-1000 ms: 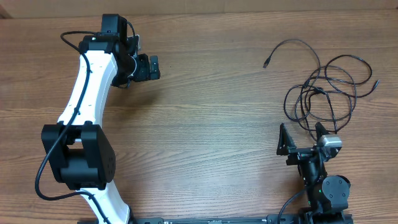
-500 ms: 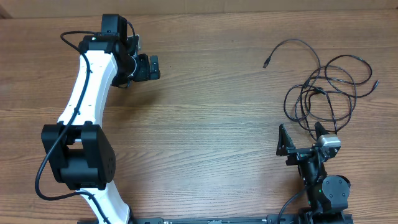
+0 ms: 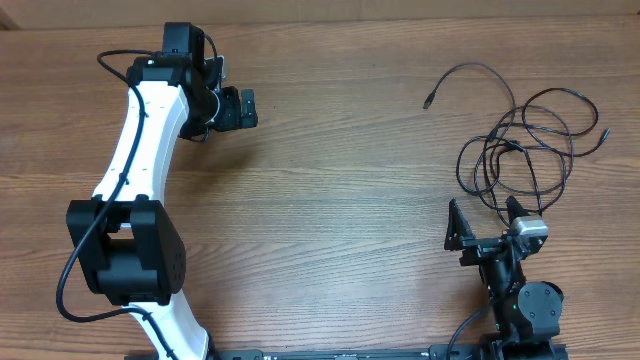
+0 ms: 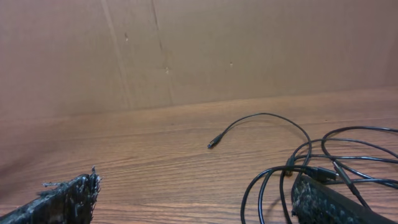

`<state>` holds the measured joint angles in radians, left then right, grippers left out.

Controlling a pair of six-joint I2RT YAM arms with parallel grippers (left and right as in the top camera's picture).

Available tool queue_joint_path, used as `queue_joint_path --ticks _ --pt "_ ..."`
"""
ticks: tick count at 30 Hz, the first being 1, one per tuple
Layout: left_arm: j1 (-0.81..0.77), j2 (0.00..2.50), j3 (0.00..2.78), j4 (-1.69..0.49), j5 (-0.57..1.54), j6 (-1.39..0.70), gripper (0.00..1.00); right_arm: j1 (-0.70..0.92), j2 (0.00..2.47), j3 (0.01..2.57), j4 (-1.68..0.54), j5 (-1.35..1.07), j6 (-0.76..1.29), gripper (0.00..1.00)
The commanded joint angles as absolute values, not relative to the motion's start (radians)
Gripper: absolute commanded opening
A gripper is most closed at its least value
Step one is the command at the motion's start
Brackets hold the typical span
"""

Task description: Untangle cables

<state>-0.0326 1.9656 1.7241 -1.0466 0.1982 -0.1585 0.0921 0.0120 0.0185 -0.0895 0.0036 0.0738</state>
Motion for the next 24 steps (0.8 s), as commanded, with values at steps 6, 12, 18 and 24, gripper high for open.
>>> queue_joint_path --ticks 6,12,18,24 --pt "-0.041 1.974 1.721 -1.042 0.202 -0.173 1.00 0.095 0.003 0.008 -0.084 -0.002 0.066 1.00" --pt "-0.052 1.942 1.721 -1.042 0.202 -0.172 0.99 0.095 0.003 0.008 -0.084 -0.002 0.066 1.00" --pt "-0.070 1.757 1.721 -1.042 0.202 -0.173 1.00 0.095 0.003 0.008 -0.084 -0.002 0.066 1.00" --pt "-0.072 1.518 1.721 -1.042 0.202 -0.173 0.99 0.095 0.003 0.008 -0.084 -0.002 0.066 1.00"
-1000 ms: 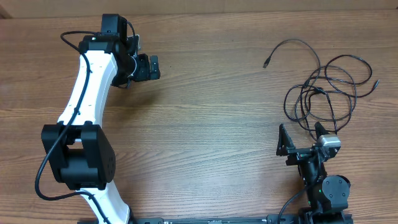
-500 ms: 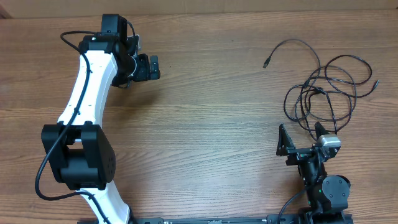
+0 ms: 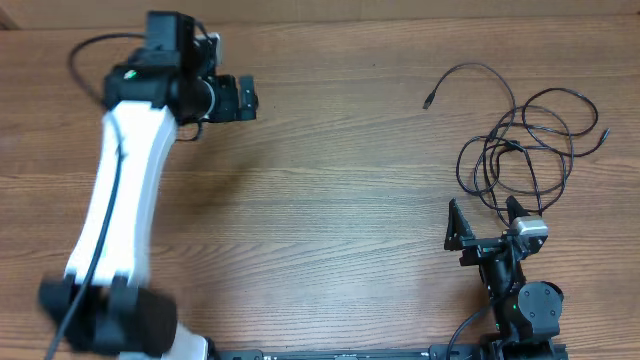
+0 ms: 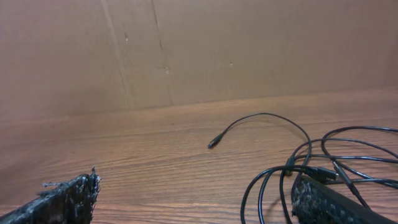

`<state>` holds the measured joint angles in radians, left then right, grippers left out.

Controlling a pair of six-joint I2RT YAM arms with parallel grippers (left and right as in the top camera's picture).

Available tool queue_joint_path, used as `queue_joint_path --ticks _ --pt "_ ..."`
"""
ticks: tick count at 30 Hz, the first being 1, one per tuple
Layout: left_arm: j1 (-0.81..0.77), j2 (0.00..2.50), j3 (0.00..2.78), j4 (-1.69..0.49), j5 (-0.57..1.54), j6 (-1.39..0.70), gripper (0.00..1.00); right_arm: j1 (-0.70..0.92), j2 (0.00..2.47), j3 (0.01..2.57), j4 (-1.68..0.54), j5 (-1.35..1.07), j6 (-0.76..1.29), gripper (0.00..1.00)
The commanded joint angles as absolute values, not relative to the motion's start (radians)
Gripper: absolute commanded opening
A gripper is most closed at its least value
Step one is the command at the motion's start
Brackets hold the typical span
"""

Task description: Untangle cables

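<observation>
A tangle of thin black cables (image 3: 525, 150) lies at the right of the table, one loose end with a plug (image 3: 428, 101) reaching up-left. In the right wrist view the same cables (image 4: 323, 168) loop beside the right finger, and the plug (image 4: 212, 144) lies ahead. My right gripper (image 3: 486, 215) rests open near the front edge just below the tangle, its fingertips (image 4: 68, 196) wide apart with nothing between them. My left gripper (image 3: 245, 98) is far off at the back left, raised; whether it is open or shut does not show.
The wooden table (image 3: 330, 200) stretches between the two arms. A brown cardboard wall (image 4: 199, 50) stands along the table's far edge. The left arm's white link (image 3: 125, 190) spans the left side.
The left arm has swung: its gripper now sits slightly higher in the overhead view and the white link reaches further left and down. Right gripper and cables are unchanged.
</observation>
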<state>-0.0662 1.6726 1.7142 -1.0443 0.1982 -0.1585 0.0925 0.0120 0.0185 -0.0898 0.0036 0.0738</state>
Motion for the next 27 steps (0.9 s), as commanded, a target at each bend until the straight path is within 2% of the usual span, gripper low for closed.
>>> queue_joint_path --ticks 1,11,23,27 --pt "-0.072 1.467 1.721 -1.042 0.202 -0.173 0.99 0.095 0.003 0.008 -0.084 -0.002 0.066 1.00" --pt "-0.072 1.132 1.721 -1.044 0.203 -0.173 1.00 0.095 0.003 0.008 -0.084 -0.002 0.066 1.00" --pt "-0.073 1.105 1.721 -1.057 0.200 -0.172 0.99 0.095 0.003 0.008 -0.084 -0.002 0.066 1.00" --pt "-0.073 1.105 1.720 -1.122 0.200 -0.172 1.00 0.095 0.003 0.008 -0.084 -0.002 0.066 1.00"
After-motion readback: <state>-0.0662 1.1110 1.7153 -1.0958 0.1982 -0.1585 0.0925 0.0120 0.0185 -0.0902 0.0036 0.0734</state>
